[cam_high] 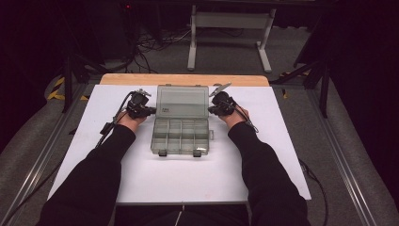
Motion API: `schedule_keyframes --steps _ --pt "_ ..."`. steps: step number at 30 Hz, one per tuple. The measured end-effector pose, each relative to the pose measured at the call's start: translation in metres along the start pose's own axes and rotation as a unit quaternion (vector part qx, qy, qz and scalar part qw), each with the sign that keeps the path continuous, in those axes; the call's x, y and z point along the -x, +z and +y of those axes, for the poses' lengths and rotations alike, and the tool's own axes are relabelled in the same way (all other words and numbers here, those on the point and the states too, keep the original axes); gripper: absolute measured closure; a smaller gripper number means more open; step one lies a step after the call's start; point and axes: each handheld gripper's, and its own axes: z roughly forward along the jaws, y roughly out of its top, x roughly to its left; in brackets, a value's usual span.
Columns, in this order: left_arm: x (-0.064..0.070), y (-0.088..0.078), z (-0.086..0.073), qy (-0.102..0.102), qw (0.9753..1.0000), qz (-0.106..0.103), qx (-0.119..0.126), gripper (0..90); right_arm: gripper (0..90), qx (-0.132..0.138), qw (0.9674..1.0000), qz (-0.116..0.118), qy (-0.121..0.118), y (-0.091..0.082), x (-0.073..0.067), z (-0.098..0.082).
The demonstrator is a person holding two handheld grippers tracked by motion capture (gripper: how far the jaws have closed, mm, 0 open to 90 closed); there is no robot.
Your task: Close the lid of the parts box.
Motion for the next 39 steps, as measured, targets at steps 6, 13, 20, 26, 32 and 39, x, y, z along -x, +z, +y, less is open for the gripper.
schedule_keyframes --steps 6,13,20,26,32,39 --pt "0.001 -0.004 0.001 0.006 0.9999 0.006 0.005 89.7 90.0 0.010 0.9999 -0.003 0.000 -0.004 0.000 0.001" --pt "0.001 -0.007 0.002 0.003 0.9999 0.002 0.009 89.6 90.0 0.019 0.9998 -0.006 0.000 -0.008 0.000 0.002" --pt "0.002 -0.010 0.003 0.006 0.9999 0.004 0.012 89.7 90.0 0.027 0.9996 -0.006 0.001 -0.012 0.000 0.004" --pt "0.003 -0.013 0.003 0.009 0.9998 0.003 0.017 89.7 90.0 0.035 0.9994 -0.006 0.002 -0.017 -0.001 0.004" --pt "0.003 -0.017 0.004 0.010 0.9997 -0.001 0.024 89.6 90.0 0.045 0.9990 -0.005 0.004 -0.022 -0.001 0.005" --pt "0.005 -0.021 0.004 0.013 0.9995 -0.006 0.028 89.6 90.0 0.054 0.9985 -0.002 -0.001 -0.026 -0.002 0.006"
